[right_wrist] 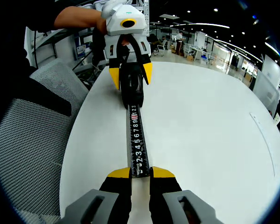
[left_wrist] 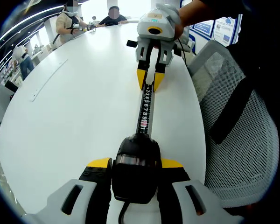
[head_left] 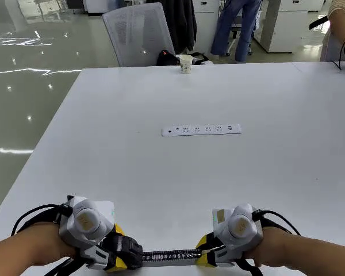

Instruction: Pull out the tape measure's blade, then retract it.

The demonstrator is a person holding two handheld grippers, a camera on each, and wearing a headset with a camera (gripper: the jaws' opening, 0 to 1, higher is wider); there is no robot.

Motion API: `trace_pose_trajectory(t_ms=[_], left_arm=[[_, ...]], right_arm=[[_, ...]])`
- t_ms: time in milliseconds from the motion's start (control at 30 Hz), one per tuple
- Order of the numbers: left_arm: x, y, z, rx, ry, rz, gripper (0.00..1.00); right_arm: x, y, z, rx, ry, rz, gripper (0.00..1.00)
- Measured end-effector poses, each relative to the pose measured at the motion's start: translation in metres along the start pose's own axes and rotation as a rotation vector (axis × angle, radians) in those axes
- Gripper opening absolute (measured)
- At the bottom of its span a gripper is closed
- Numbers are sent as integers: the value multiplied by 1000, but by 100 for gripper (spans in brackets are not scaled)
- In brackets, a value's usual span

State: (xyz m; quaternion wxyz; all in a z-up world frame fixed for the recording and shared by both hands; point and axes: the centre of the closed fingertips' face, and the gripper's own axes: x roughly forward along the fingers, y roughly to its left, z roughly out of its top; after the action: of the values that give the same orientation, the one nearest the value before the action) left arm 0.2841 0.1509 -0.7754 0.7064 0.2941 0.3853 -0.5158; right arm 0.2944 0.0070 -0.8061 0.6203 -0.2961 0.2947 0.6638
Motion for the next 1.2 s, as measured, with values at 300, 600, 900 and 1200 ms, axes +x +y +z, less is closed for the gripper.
trace_pose_trajectory(t_ms=[300,600,900,1200], left_arm=[[1,0,0,-4,-2,3,32],[0,0,0,-5,-3,4,32],[0,1,1,-3,-2,5,32],[1,1,0,-7,-5,7,32]], right_arm=[[-3,-1,-4,4,2,0,10],[-6,-2,-9,12,3,-6,10],[-9,-2,-13,18,5,-11,10],[-11,-3,-16,16,9,-12,10]])
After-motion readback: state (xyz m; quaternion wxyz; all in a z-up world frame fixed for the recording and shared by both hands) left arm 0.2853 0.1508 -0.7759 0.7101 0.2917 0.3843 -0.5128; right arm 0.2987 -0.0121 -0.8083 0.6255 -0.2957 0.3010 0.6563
